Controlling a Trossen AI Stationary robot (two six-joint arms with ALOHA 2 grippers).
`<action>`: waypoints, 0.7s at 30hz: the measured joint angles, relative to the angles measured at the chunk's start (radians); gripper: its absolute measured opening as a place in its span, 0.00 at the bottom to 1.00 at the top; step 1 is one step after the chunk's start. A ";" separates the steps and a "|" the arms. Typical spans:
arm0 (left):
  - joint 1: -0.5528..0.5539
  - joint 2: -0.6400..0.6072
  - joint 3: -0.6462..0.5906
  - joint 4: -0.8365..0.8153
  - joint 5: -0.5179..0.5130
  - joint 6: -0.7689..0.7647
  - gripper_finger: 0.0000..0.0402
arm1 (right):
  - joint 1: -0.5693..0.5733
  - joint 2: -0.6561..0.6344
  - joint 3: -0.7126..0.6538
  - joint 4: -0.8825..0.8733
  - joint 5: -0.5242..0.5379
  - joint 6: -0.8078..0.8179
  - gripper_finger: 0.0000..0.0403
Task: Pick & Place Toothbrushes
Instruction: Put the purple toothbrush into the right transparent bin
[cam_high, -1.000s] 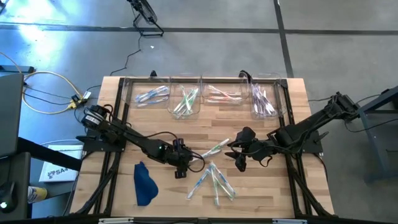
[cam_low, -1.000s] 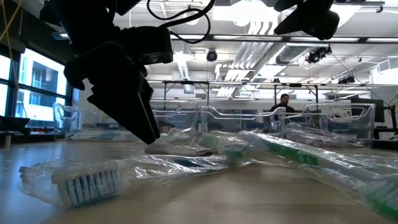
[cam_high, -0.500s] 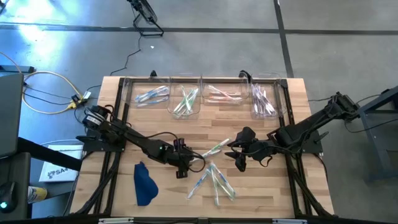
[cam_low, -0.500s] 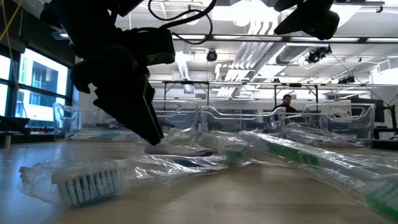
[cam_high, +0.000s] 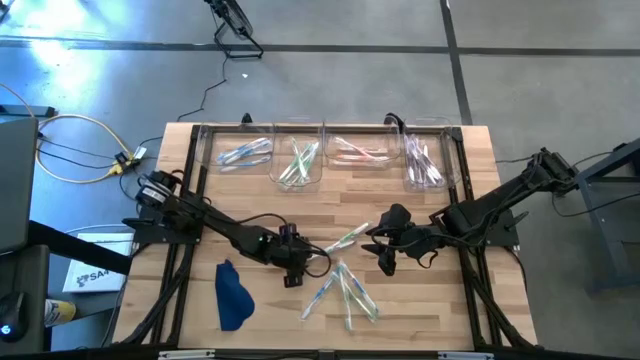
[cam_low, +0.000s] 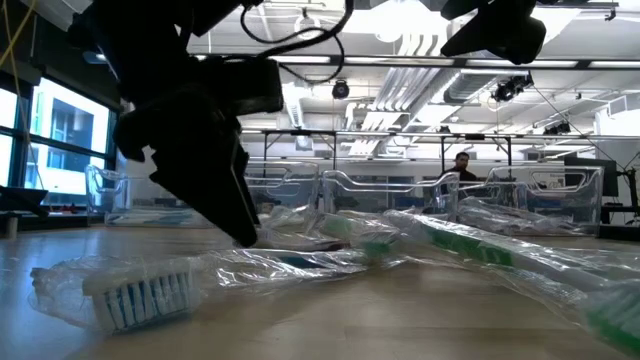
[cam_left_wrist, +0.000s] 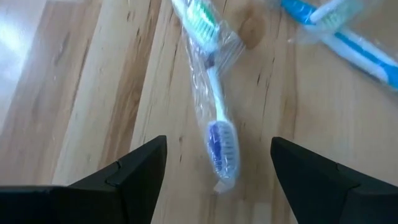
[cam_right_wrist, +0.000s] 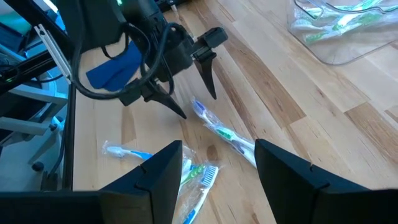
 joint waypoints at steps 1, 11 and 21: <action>0.000 0.004 0.000 -0.002 0.001 -0.003 0.70 | 0.000 0.000 0.000 0.000 0.000 0.000 0.48; 0.000 0.023 0.000 0.031 0.016 -0.024 0.70 | 0.000 0.000 0.000 -0.003 0.000 0.000 0.48; 0.000 0.023 0.000 0.043 0.015 -0.022 0.54 | 0.000 0.000 0.000 -0.003 0.000 0.000 0.48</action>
